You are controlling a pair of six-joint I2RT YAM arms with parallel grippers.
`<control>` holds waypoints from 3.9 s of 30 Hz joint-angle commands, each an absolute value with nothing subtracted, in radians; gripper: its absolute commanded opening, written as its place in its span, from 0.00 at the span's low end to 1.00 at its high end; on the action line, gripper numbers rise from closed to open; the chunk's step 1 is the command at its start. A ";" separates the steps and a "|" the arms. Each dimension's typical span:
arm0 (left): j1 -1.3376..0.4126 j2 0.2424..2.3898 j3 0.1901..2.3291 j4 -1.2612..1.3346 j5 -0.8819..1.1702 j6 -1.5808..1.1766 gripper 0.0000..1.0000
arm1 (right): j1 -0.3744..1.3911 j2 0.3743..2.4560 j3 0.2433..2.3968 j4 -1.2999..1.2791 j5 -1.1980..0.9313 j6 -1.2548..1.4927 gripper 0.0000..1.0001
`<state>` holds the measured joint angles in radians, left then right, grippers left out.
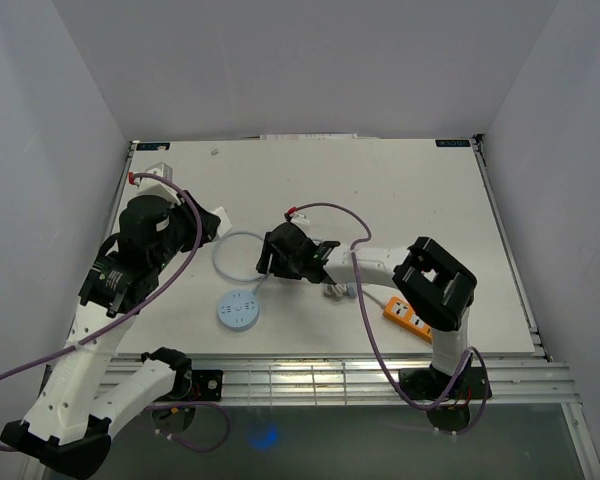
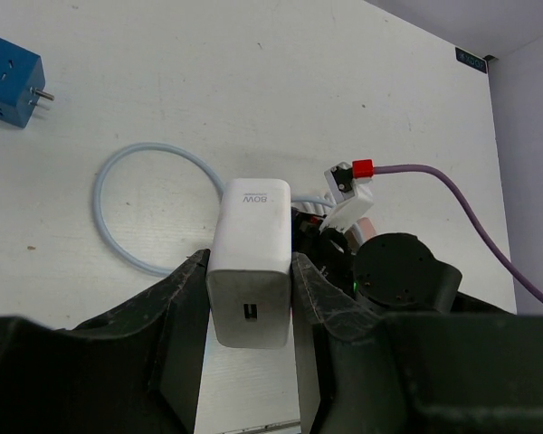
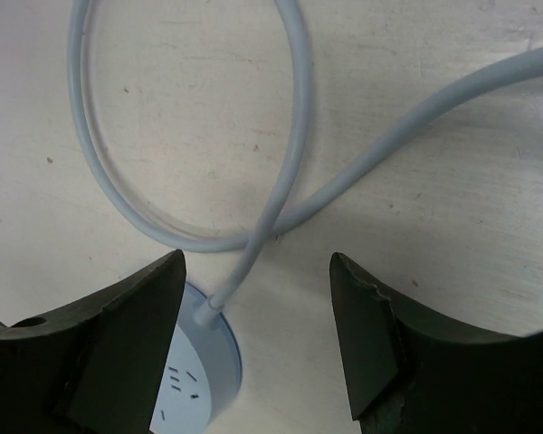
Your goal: Insert the plug
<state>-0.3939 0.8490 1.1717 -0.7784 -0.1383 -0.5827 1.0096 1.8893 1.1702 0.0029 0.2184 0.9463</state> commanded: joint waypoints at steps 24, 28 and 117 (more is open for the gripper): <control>-0.391 0.841 1.137 -0.692 0.001 -0.491 0.00 | 0.898 1.905 1.201 -0.221 0.313 0.887 0.08; -0.391 0.894 1.121 -0.667 0.100 -0.482 0.00 | 0.842 1.807 1.080 -0.198 0.305 0.824 0.08; -0.871 1.795 1.497 -0.962 0.106 0.245 0.00 | 0.357 1.470 0.759 0.152 -0.336 0.465 0.70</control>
